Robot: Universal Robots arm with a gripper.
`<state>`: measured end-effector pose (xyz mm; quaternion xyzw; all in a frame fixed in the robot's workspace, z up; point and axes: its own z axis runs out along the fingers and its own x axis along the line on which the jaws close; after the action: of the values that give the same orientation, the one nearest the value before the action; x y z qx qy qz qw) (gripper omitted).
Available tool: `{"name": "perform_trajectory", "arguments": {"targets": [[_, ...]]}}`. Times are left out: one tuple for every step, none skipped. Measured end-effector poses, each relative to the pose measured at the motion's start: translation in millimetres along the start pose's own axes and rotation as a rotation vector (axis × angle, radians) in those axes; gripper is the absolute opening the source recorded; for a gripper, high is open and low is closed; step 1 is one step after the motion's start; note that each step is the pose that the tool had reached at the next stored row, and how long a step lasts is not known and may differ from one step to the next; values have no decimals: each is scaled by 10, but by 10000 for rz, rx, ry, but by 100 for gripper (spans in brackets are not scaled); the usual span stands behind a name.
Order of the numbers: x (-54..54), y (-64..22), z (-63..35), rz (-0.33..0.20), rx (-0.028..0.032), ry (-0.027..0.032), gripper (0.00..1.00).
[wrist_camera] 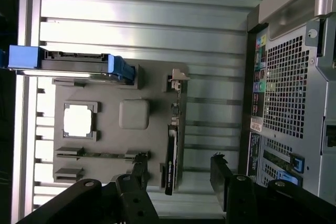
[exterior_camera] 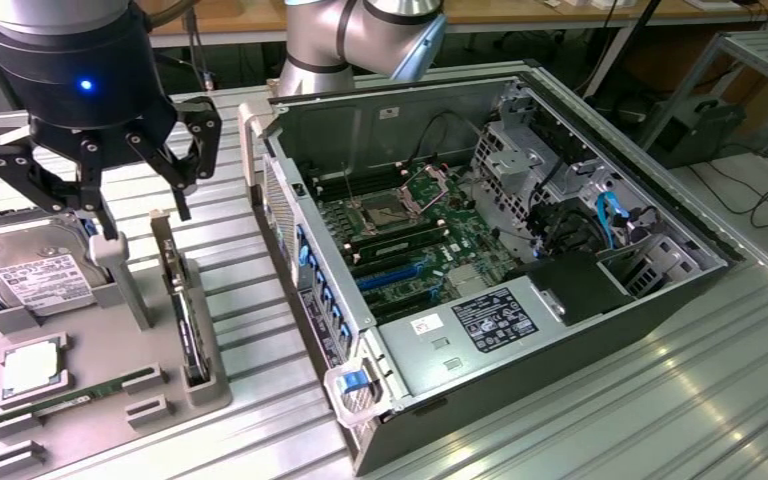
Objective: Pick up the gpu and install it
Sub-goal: 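Pick up the gpu and move the gpu toward the slot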
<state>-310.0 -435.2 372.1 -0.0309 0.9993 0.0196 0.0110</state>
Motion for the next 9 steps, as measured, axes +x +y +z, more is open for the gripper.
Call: {"name": "perform_trajectory", "arguments": {"targets": [[0,0,5,0,22,1,60],[0,0,8,0,36,1,60],[0,-1,11,-1,51,2,60],[0,-1,13,-1,60,3,60],[0,-1,15,-1,65,5,60],[0,-1,17,0,69,5,60],[0,-1,20,1,73,5,60],[0,-1,23,3,77,5,60],[1,-1,28,5,83,5,60]]}}
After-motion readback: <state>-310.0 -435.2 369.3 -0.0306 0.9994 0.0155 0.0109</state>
